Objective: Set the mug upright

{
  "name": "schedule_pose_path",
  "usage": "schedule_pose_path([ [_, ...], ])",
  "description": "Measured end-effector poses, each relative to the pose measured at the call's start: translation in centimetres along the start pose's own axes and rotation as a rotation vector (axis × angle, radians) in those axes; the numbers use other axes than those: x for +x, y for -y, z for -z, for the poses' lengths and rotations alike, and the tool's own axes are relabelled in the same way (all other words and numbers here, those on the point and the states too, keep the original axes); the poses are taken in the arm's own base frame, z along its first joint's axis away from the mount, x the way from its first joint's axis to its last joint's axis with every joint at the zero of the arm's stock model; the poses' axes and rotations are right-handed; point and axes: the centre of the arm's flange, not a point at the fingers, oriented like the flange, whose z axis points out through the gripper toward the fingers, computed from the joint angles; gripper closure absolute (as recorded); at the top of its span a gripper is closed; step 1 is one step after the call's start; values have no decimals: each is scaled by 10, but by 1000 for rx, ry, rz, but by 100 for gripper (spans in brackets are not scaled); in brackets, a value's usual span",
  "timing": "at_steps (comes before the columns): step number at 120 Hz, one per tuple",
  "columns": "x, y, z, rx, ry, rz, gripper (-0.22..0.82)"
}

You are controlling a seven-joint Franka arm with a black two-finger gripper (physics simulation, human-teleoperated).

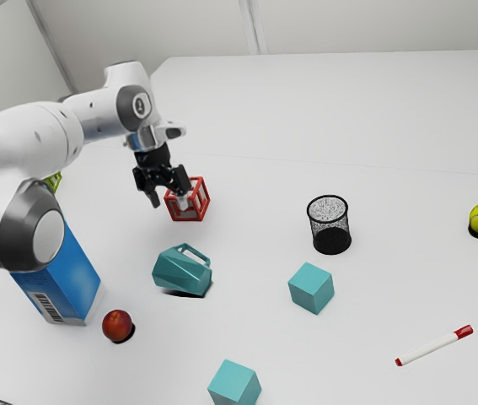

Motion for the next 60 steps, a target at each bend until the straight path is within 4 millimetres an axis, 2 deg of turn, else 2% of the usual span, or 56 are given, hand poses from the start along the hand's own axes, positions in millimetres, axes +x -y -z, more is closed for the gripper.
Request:
schedule_pose_path([
  [20,1,12,-16,1,86,-21,0],
  [35,-6,23,-28,-80,144,-13,0],
  [60,-12,20,-42,-231,192,-28,0],
])
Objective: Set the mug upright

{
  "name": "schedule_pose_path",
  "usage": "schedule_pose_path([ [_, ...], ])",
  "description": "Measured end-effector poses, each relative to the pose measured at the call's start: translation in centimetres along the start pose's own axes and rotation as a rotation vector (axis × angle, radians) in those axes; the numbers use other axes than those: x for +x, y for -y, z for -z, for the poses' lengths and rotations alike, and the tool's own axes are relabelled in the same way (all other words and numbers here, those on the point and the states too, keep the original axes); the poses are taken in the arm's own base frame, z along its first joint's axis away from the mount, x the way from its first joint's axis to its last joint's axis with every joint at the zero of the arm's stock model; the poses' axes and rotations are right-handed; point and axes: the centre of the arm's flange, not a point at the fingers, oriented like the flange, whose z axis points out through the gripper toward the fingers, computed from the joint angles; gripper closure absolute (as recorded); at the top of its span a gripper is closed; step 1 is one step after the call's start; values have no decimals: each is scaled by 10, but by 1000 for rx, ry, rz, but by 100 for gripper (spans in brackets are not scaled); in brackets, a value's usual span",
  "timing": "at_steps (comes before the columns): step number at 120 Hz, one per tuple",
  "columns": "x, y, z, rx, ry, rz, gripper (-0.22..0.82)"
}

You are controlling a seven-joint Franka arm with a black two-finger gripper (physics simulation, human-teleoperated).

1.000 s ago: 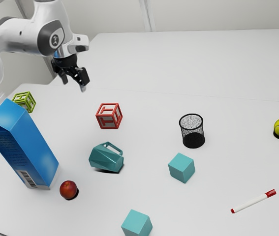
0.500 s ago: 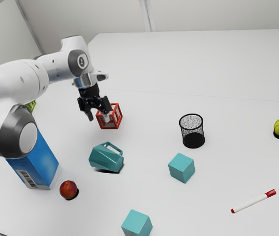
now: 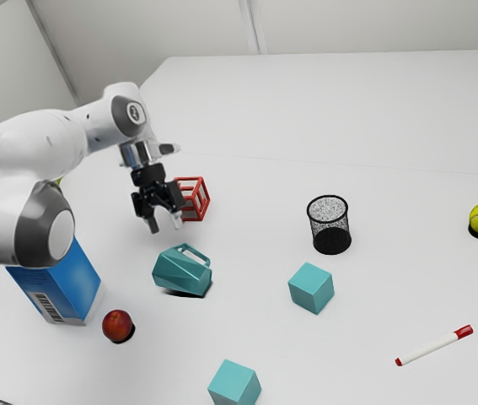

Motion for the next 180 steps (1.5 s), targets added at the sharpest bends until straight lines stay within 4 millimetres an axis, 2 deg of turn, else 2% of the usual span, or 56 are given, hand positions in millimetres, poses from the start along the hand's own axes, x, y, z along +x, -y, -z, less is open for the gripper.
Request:
schedule_pose_path([
  [64,-5,-15,-26,-147,104,-55,0],
  [107,-14,-19,-55,-219,170,-55,1],
  [120,-14,-23,-54,-235,155,-56,11],
  [151,-11,-25,-52,-256,124,-43,41],
  [165,-10,-26,-51,-260,117,-37,57],
  [180,-8,-31,-48,-285,96,-38,67],
])
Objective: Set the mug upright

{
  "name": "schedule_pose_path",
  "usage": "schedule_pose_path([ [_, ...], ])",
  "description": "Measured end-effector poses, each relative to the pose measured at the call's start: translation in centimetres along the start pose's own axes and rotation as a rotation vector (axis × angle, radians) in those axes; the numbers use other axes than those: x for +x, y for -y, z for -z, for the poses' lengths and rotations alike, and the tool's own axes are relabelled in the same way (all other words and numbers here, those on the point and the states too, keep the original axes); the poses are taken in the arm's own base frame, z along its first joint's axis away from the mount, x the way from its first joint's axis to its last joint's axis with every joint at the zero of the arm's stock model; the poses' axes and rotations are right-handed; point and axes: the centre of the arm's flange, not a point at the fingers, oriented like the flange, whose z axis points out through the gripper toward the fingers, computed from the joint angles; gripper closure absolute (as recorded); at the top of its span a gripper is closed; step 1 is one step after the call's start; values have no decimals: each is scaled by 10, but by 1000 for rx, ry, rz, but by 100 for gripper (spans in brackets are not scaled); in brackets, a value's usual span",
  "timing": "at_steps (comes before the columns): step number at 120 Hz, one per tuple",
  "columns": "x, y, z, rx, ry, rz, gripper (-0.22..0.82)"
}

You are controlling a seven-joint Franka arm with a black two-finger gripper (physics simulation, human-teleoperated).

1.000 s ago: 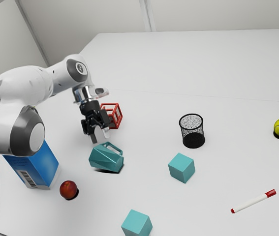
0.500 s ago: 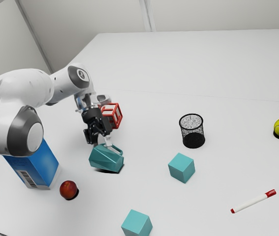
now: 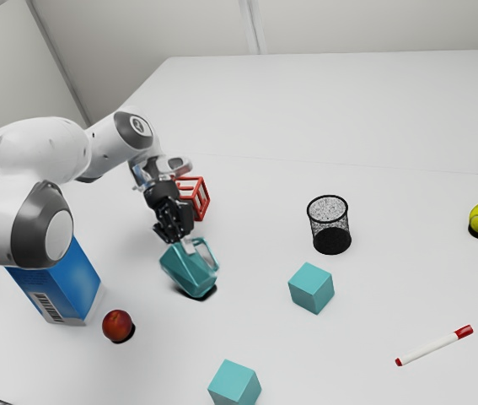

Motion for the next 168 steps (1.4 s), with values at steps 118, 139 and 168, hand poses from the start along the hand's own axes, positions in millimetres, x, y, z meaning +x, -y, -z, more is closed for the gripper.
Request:
schedule_pose_path([
  [118,-30,-59,31,225,-103,23,79],
  [139,-36,-72,32,331,-162,28,79],
  [168,-35,-87,28,462,-261,25,79],
])
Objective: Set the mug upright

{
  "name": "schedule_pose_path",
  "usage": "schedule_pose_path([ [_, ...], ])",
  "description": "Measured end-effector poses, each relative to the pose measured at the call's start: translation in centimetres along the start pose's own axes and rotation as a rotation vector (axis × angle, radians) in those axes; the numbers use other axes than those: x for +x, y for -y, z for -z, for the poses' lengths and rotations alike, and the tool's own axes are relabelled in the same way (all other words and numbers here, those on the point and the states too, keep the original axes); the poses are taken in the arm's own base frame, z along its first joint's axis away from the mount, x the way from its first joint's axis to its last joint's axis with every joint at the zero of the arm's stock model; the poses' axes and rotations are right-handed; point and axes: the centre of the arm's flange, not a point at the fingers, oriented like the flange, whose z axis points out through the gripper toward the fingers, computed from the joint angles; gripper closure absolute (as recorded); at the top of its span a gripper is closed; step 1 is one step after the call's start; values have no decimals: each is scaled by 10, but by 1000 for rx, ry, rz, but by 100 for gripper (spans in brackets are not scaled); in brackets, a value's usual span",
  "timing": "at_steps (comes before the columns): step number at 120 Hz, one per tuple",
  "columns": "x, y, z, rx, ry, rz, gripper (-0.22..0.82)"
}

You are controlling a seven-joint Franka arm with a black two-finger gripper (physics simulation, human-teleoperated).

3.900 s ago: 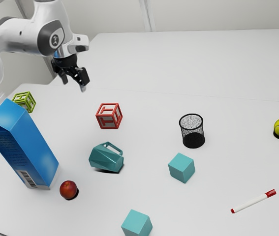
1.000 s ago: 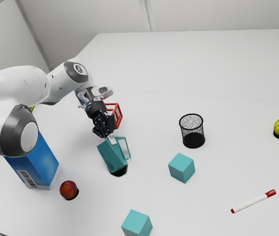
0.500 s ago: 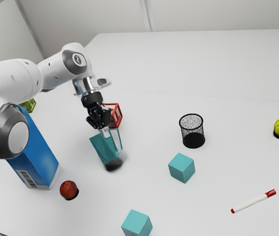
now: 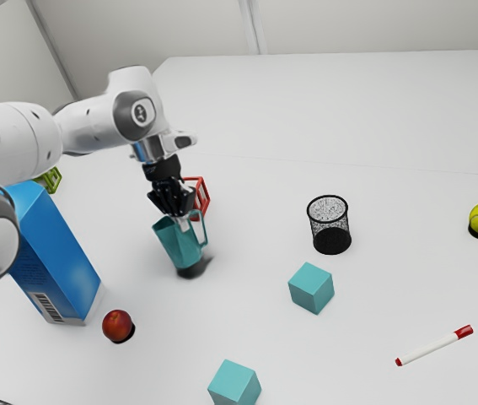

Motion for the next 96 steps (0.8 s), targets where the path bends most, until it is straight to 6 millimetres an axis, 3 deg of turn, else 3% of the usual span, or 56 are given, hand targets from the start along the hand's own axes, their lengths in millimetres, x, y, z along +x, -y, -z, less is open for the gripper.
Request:
schedule_pose_path([
  [26,4,-11,2,141,-67,-16,79],
  [50,0,-5,-10,216,-95,3,79],
  [96,3,-18,-23,310,-119,13,79],
])
